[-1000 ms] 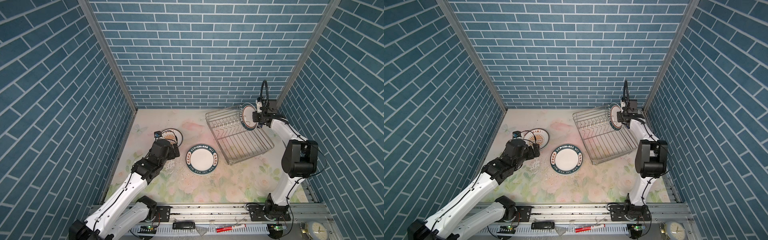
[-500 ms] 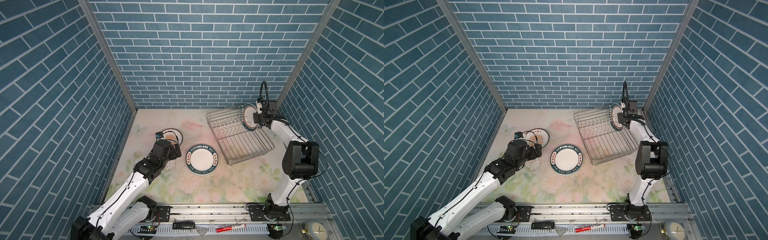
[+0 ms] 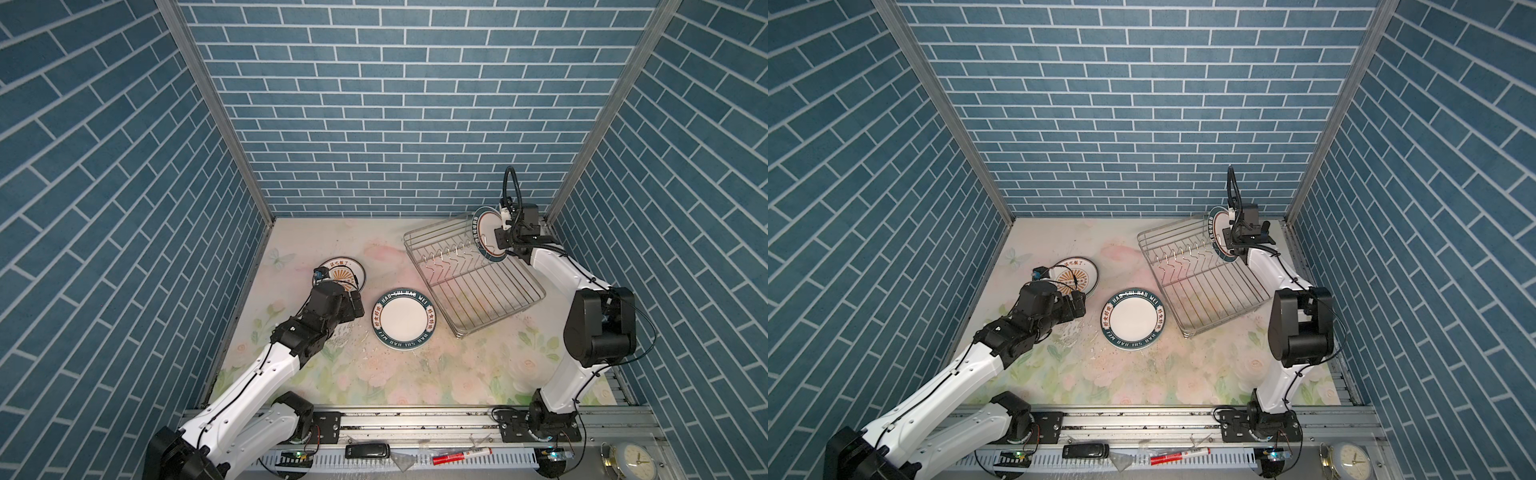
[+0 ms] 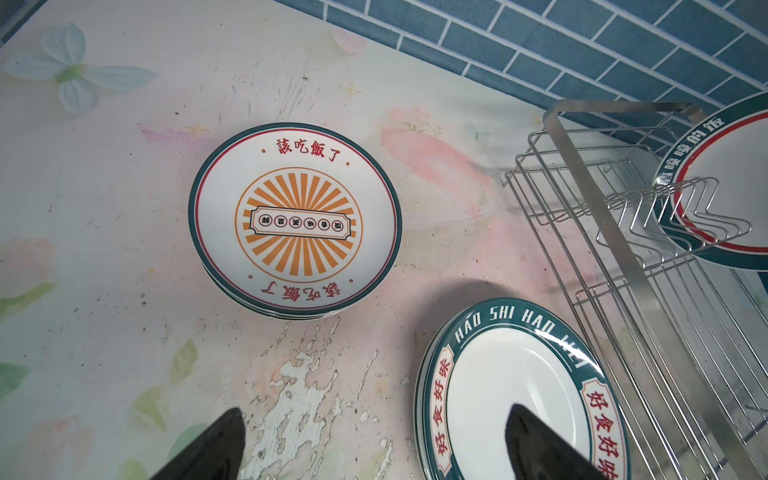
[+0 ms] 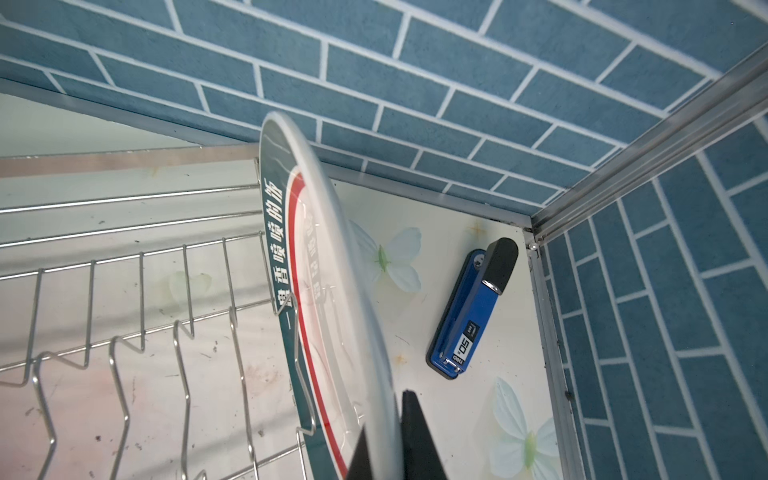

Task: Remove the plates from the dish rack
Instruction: 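Lift the red-rimmed plate up out of the rack with the right gripper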

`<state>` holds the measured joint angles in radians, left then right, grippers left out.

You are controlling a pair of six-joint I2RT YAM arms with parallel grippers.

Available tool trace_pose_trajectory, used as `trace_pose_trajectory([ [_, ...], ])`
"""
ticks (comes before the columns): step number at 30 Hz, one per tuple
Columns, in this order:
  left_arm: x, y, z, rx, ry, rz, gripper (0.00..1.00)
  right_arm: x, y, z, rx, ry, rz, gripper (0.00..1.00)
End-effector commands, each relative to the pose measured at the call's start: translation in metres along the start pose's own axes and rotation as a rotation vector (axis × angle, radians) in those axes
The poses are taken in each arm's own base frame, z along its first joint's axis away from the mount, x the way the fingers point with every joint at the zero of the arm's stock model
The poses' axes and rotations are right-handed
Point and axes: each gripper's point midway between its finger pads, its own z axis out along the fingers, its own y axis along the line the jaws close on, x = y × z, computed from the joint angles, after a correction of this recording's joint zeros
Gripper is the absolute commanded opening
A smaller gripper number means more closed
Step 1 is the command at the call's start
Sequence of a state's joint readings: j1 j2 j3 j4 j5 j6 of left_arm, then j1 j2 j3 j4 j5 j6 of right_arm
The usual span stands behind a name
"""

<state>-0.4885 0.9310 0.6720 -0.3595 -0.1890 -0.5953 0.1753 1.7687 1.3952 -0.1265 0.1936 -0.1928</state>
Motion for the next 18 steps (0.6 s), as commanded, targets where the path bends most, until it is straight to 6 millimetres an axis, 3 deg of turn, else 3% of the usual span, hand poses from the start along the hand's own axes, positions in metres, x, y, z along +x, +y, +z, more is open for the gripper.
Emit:
trace_pose_trajectory([
  [1, 0.003, 0.001, 0.003, -0.001, 0.004, -0.008, 0.99, -0.037, -0.01, -0.02, 0.063, -0.141, -0.018, 0.0],
  [8, 0.004, 0.002, 0.004, -0.002, 0.005, -0.008, 0.98, -0.05, -0.022, -0.03, 0.161, -0.197, -0.041, 0.0],
  [18, 0.008, -0.013, 0.009, 0.058, 0.051, 0.014, 0.98, -0.069, -0.035, -0.055, 0.241, -0.297, -0.029, 0.0],
])
